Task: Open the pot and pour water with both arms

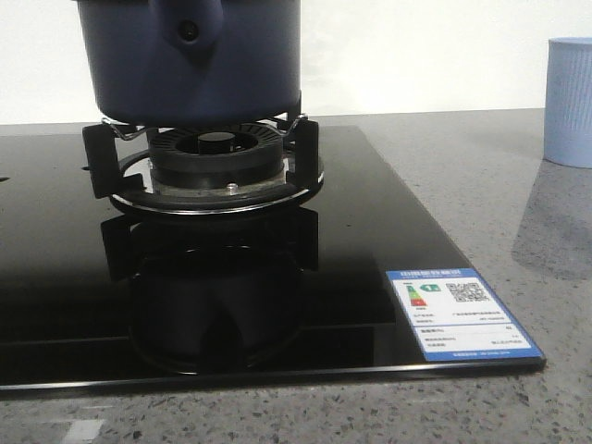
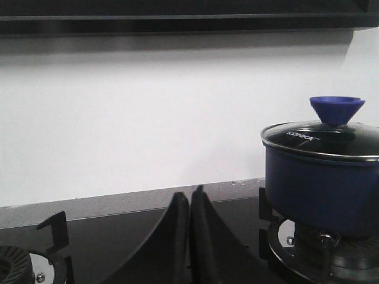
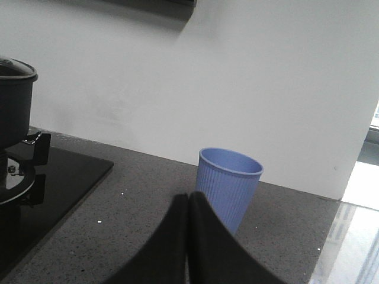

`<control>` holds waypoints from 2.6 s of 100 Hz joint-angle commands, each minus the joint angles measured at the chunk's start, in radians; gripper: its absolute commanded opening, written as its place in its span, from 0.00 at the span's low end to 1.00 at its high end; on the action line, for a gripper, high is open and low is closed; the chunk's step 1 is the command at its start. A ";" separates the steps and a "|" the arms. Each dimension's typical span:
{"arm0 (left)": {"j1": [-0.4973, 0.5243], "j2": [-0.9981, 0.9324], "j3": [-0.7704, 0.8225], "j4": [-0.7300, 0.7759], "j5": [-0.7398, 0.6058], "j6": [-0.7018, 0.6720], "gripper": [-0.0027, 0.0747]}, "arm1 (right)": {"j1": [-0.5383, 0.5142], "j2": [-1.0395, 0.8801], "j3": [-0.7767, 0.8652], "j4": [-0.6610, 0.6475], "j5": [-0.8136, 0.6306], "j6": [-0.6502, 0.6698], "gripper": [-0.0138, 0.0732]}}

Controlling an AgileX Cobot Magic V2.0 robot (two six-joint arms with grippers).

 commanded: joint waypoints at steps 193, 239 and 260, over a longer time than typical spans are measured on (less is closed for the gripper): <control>0.101 -0.030 0.259 0.451 -0.117 -0.454 0.01 | -0.001 -0.008 -0.022 0.023 0.017 0.003 0.08; 0.101 -0.030 0.259 0.451 -0.117 -0.454 0.01 | -0.001 -0.008 -0.022 0.023 0.091 0.003 0.08; 0.101 -0.030 0.259 0.451 -0.117 -0.454 0.01 | -0.001 -0.008 -0.022 0.029 0.111 0.003 0.08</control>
